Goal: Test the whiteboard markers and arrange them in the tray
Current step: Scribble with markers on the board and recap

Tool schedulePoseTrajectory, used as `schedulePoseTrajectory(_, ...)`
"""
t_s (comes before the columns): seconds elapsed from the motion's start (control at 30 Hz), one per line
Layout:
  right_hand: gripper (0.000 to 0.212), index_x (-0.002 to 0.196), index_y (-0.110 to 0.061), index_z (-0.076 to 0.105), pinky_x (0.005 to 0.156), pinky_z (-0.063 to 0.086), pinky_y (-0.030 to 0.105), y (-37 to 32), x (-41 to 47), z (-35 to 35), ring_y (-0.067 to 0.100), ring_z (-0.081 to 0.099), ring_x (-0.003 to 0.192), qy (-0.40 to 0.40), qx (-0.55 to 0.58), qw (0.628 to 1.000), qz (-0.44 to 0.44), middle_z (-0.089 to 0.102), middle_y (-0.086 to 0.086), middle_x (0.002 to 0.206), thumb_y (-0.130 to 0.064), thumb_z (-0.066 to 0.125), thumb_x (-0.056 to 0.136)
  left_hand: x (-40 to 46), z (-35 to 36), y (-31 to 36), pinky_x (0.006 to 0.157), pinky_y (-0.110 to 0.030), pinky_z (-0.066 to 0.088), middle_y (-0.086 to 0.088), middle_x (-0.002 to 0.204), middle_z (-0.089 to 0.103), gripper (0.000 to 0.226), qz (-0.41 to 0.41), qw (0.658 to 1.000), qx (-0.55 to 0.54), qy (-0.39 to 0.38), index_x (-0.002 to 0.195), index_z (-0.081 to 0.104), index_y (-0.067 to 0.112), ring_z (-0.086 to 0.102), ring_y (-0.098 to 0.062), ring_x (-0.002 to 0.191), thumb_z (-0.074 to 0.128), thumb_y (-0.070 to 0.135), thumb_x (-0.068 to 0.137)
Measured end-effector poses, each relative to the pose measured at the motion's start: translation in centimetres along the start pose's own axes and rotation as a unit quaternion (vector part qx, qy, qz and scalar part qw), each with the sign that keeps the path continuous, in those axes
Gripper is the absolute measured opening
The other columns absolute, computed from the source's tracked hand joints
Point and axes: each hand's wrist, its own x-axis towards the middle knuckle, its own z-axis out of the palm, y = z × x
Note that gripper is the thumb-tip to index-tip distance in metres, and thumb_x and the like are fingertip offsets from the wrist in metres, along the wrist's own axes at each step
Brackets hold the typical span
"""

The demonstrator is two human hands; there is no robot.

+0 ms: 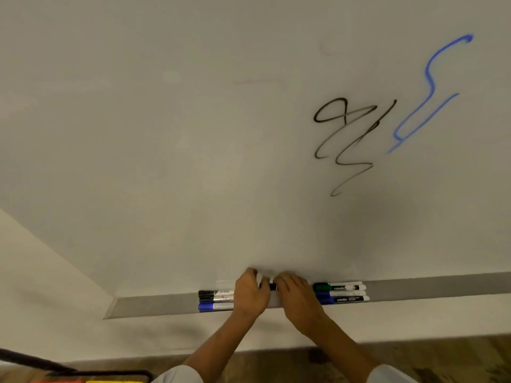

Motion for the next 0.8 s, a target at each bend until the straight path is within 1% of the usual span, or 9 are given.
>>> schedulePoseTrajectory(0.07,0.041,0.099,-0.02,0.067,0.079,0.056,0.022,-0.3,-0.5,-2.2,0.009,0.068,0.084,0.069,0.073,0.995,-0.007,0.07,-0.004,0.096,-0.024,0.088,0.064,-1.0,-0.7,2.8,0.07,-0.021,0.044,-0.008,0.089,0.066,0.021,0.058,0.994,-0.08,0.037,0.098,0.06,0.009,0.064,-0.022,0.081,0.047,0.025,0.1)
schedulePoseTrajectory(0.17,0.024,0.115,-0.016,0.059,0.087,0.049,0.016,-0.9,-0.3,-6.4,0.003,0.059,0.098,0.145,0.257,0.955,0.042,0.062,-0.005,0.111,-0.011,0.06,0.091,-2.6,-1.9,7.9,0.062,-0.022,0.051,-0.01,0.076,0.068,0.036,0.115,0.967,-0.222,0.055,0.087,0.064,0.008,0.065,-0.018,0.07,0.038,0.027,0.102)
schedulePoseTrajectory(0.27,0.021,0.115,-0.019,0.06,0.088,0.045,0.013,-1.7,0.3,-10.1,0.003,0.057,0.111,0.207,0.382,0.894,0.111,0.063,-0.008,0.114,-0.016,0.055,0.095,-3.7,-3.0,13.0,0.079,-0.022,0.055,-0.003,0.089,0.074,0.039,0.171,0.93,-0.325,0.023,0.095,0.068,0.01,0.069,-0.01,0.086,0.035,0.029,0.103)
schedulePoseTrajectory(0.33,0.019,0.103,-0.031,0.059,0.078,0.048,0.008,-1.7,0.7,-12.8,-0.001,0.062,0.101,0.278,0.398,0.862,0.145,0.065,-0.016,0.097,-0.044,0.047,0.097,-4.2,-3.6,15.8,0.087,-0.026,0.055,-0.004,0.097,0.074,0.039,0.217,0.906,-0.363,-0.022,0.1,0.065,0.008,0.069,-0.014,0.095,0.031,0.028,0.103)
schedulePoseTrajectory(0.47,0.033,0.097,-0.034,0.061,0.069,0.05,0.008,-0.2,0.9,-16.7,-0.004,0.066,0.083,0.316,0.432,0.826,0.177,0.068,-0.018,0.08,-0.058,0.037,0.092,-5.1,-4.1,19.3,0.086,-0.03,0.055,-0.007,0.096,0.074,0.044,0.286,0.877,-0.383,-0.044,0.096,0.064,0.0,0.07,-0.019,0.095,0.026,0.021,0.105)
schedulePoseTrajectory(0.57,0.014,0.089,-0.045,0.055,0.062,0.055,0.017,0.8,0.6,-19.1,-0.002,0.067,0.075,0.308,0.393,0.851,0.162,0.066,-0.02,0.071,-0.046,0.044,0.098,-5.5,-4.1,21.0,0.077,-0.028,0.055,-0.008,0.09,0.073,0.044,0.309,0.866,-0.393,-0.022,0.092,0.061,-0.003,0.069,-0.02,0.084,0.025,0.019,0.105)
schedulePoseTrajectory(0.67,0.015,0.099,-0.031,0.061,0.064,0.056,0.024,1.4,0.0,-21.1,0.004,0.065,0.072,0.281,0.424,0.851,0.131,0.065,-0.019,0.078,-0.018,0.053,0.099,-5.6,-4.2,22.4,0.074,-0.028,0.055,-0.008,0.091,0.075,0.044,0.316,0.859,-0.402,-0.021,0.089,0.057,-0.001,0.069,-0.022,0.081,0.024,0.025,0.103)
schedulePoseTrajectory(0.73,0.015,0.101,-0.026,0.061,0.065,0.05,0.014,1.2,-0.3,-22.9,0.0,0.066,0.076,0.3,0.454,0.831,0.117,0.068,-0.02,0.08,-0.032,0.047,0.1,-5.9,-4.8,23.6,0.073,-0.026,0.054,-0.006,0.092,0.075,0.047,0.328,0.854,-0.404,-0.009,0.088,0.058,0.003,0.069,-0.022,0.078,0.022,0.029,0.105)
schedulePoseTrajectory(0.8,0.035,0.107,-0.032,0.061,0.061,0.048,0.013,0.7,-0.4,-24.8,0.001,0.066,0.072,0.311,0.493,0.806,0.098,0.07,-0.018,0.082,-0.052,0.034,0.098,-6.2,-6.2,25.2,0.071,-0.026,0.053,-0.003,0.096,0.075,0.047,0.336,0.846,-0.413,0.017,0.087,0.063,0.019,0.067,-0.024,0.076,0.021,0.033,0.102)
